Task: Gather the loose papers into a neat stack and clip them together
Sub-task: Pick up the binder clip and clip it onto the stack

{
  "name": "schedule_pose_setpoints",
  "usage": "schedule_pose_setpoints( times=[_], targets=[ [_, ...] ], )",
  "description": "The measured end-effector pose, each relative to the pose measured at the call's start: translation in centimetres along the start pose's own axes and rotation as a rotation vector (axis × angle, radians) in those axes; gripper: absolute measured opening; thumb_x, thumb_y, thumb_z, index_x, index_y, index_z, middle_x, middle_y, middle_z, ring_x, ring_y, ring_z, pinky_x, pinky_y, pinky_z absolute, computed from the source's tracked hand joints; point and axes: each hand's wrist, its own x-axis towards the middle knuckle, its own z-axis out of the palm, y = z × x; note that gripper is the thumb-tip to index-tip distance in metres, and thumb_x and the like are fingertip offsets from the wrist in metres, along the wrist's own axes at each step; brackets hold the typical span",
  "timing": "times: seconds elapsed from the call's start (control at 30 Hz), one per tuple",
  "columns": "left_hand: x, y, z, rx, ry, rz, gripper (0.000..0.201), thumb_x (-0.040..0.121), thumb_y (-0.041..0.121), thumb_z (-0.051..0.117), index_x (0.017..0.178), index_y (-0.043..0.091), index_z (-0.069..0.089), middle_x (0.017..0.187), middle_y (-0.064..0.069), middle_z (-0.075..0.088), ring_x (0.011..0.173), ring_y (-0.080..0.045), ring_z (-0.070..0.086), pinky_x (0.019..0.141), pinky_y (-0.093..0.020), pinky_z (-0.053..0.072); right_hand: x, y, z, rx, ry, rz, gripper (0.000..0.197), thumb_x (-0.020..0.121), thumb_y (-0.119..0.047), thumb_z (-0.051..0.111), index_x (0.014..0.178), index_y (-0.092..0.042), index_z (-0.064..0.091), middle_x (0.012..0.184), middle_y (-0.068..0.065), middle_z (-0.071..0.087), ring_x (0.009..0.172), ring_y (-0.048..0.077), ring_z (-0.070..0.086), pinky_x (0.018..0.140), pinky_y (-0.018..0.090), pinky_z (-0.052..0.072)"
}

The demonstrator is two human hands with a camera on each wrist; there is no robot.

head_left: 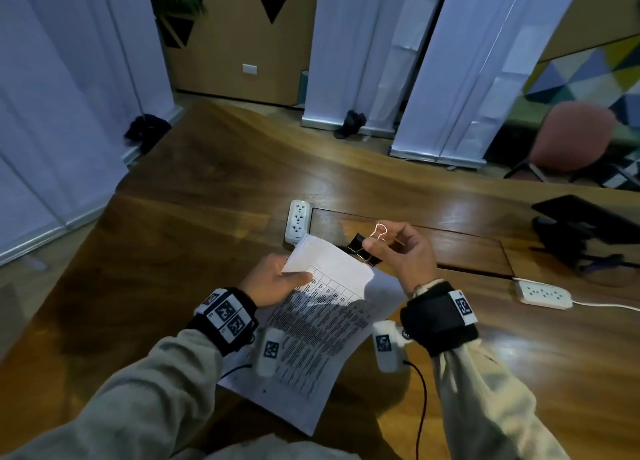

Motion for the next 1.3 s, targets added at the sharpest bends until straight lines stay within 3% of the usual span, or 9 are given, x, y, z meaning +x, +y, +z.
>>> schedule_pose_setpoints(
  times=[0.17, 0.3, 0.5, 0.7, 0.9, 1.07, 1.2, 1.27, 1.3],
  targets=[
    [-0.3, 0.1, 0.4, -0.026, -0.028, 0.036, 0.017, 0.087, 0.014, 0.067, 0.09, 0.03, 0.071, 0.099, 0.004, 0.073, 0.099, -0.017, 0.07, 0.089, -0.034, 0.054, 0.1, -0.3, 0.2, 0.013, 0.014, -0.035, 0.043, 0.051, -0.027, 0.084, 0.087, -0.013, 0.066, 0.089, 0.018, 0.066, 0.082, 0.025, 0.061, 0.082, 0.043, 0.054],
    [-0.5, 0.1, 0.4, -0.058, -0.034, 0.036, 0.013, 0.087, 0.016, 0.067, 0.095, 0.025, 0.073, 0.105, 0.0, 0.074, 0.1, -0.015, 0.07, 0.093, -0.039, 0.054, 0.4, -0.2, 0.6, -0.007, -0.019, -0.024, 0.035, 0.05, -0.023, 0.085, 0.076, -0.017, 0.063, 0.085, 0.016, 0.063, 0.077, 0.023, 0.058, 0.079, 0.045, 0.054],
    [-0.6, 0.0, 0.3, -0.057, -0.027, 0.059, 0.016, 0.087, 0.019, 0.067, 0.1, 0.012, 0.074, 0.105, -0.004, 0.075, 0.098, -0.017, 0.071, 0.092, -0.045, 0.054, 0.5, -0.2, 1.4, -0.051, -0.104, -0.028, 0.032, 0.058, -0.001, 0.083, 0.064, -0.021, 0.058, 0.078, 0.012, 0.061, 0.068, 0.016, 0.059, 0.069, 0.027, 0.055],
    [-0.6, 0.2, 0.6, -0.064, -0.032, 0.079, 0.023, 0.085, 0.023, 0.069, 0.099, 0.005, 0.073, 0.103, -0.009, 0.075, 0.097, -0.023, 0.071, 0.091, -0.048, 0.054, 0.6, -0.7, 2.4, -0.075, -0.149, -0.055, 0.032, 0.06, -0.001, 0.082, 0.066, -0.019, 0.057, 0.083, 0.018, 0.062, 0.075, 0.02, 0.06, 0.07, 0.023, 0.057],
    [-0.9, 0.5, 0.9, -0.108, -0.048, 0.1, 0.019, 0.088, 0.011, 0.065, 0.093, 0.028, 0.071, 0.094, 0.011, 0.074, 0.092, -0.006, 0.07, 0.081, -0.025, 0.053, 0.6, -1.0, 3.6, -0.083, -0.179, -0.025, 0.033, 0.059, -0.005, 0.083, 0.082, -0.006, 0.061, 0.077, 0.001, 0.065, 0.068, 0.008, 0.062, 0.066, 0.017, 0.054],
    [-1.0, 0.2, 0.7, -0.09, -0.042, 0.111, 0.018, 0.088, 0.011, 0.065, 0.098, 0.025, 0.07, 0.105, 0.001, 0.073, 0.099, -0.014, 0.07, 0.089, -0.032, 0.054, 0.6, -1.0, 3.9, -0.082, -0.192, -0.023, 0.042, 0.06, 0.002, 0.081, 0.094, 0.008, 0.058, 0.075, 0.003, 0.062, 0.063, 0.0, 0.062, 0.065, 0.013, 0.053],
    [-1.0, -0.3, 0.7, -0.089, -0.043, 0.115, 0.018, 0.088, 0.012, 0.066, 0.102, 0.021, 0.071, 0.108, -0.002, 0.073, 0.101, -0.015, 0.07, 0.089, -0.031, 0.054, 0.8, -1.1, 3.9, -0.122, -0.234, 0.016, 0.046, 0.059, -0.002, 0.083, 0.1, 0.002, 0.06, 0.082, 0.009, 0.066, 0.072, 0.006, 0.065, 0.076, 0.028, 0.057],
    [-1.0, -0.5, 0.8, -0.072, -0.041, 0.119, 0.02, 0.088, 0.013, 0.065, 0.106, 0.02, 0.07, 0.106, 0.003, 0.073, 0.101, -0.012, 0.07, 0.088, -0.027, 0.054, 0.9, -1.1, 3.8, -0.21, -0.274, 0.027, 0.052, 0.059, -0.015, 0.084, 0.106, -0.011, 0.062, 0.095, 0.012, 0.068, 0.083, 0.013, 0.067, 0.084, 0.038, 0.057],
    [-1.1, -0.6, 0.8, -0.07, -0.038, 0.116, 0.02, 0.088, 0.013, 0.065, 0.106, 0.021, 0.07, 0.105, 0.006, 0.073, 0.101, -0.011, 0.07, 0.088, -0.027, 0.054, 0.8, -1.1, 3.8, -0.287, -0.278, 0.015, 0.057, 0.059, -0.022, 0.084, 0.111, -0.021, 0.061, 0.102, 0.007, 0.068, 0.088, 0.013, 0.067, 0.083, 0.038, 0.057]
  ],
)
